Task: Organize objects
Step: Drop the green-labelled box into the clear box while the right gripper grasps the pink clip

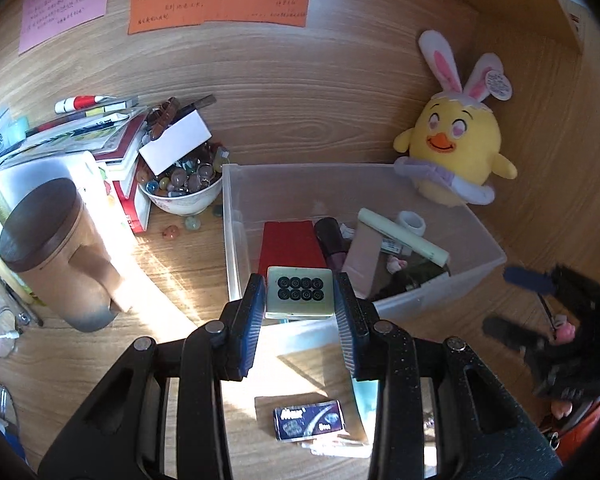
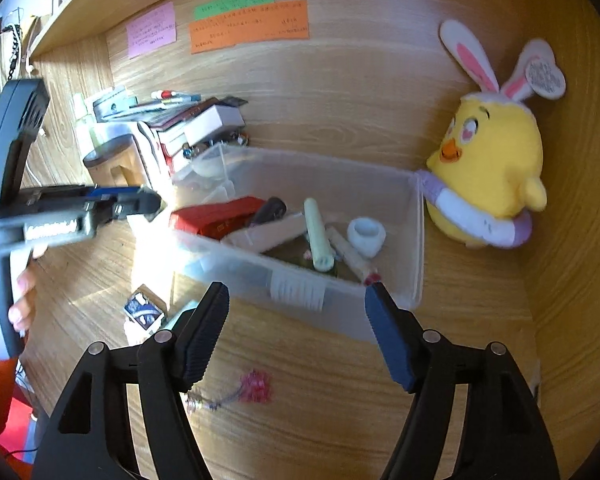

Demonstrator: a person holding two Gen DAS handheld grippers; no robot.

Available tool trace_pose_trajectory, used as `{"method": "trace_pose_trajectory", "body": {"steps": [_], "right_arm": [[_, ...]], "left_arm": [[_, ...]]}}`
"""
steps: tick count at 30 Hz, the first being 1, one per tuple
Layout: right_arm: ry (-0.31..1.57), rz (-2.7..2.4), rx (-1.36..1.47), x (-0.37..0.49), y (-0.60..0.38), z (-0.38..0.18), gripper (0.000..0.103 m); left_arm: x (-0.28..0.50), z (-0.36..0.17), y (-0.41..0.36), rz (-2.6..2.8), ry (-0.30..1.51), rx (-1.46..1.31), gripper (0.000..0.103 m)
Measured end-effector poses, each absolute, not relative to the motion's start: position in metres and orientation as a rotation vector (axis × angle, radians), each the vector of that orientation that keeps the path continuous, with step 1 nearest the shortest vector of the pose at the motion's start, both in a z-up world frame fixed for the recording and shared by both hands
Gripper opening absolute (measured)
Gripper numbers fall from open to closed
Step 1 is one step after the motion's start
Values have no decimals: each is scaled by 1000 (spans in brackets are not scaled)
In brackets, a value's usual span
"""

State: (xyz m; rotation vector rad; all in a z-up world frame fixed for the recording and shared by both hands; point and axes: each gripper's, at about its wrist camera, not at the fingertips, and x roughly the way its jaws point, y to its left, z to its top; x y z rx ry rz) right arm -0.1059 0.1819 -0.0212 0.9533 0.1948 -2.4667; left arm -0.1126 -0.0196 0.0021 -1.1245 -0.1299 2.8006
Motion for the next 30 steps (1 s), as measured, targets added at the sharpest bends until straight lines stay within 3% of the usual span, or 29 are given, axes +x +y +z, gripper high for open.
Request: {"method": "trace_pose_trajectory", "body": {"steps": [8, 12, 22, 26, 30], "right_arm": [[252, -2387, 1073, -93, 173, -63, 66], [280, -2339, 1123, -90, 169, -76, 49], [322, -2330, 1133, -87, 160, -86, 22], [316, -2344, 1130, -89, 159, -85, 20], [303, -2365, 1120, -89, 161, -82, 20]], "left_arm": [[-132, -6, -20, 2798, -129, -1160, 34], [-134, -9, -17, 2782, -127, -1173, 34], [-136, -11, -14, 2778, -111, -1182, 34], [-125, -7, -12, 2770, -105, -1157, 38], [-108, -3, -14, 2772, -102, -1136, 48]]}}
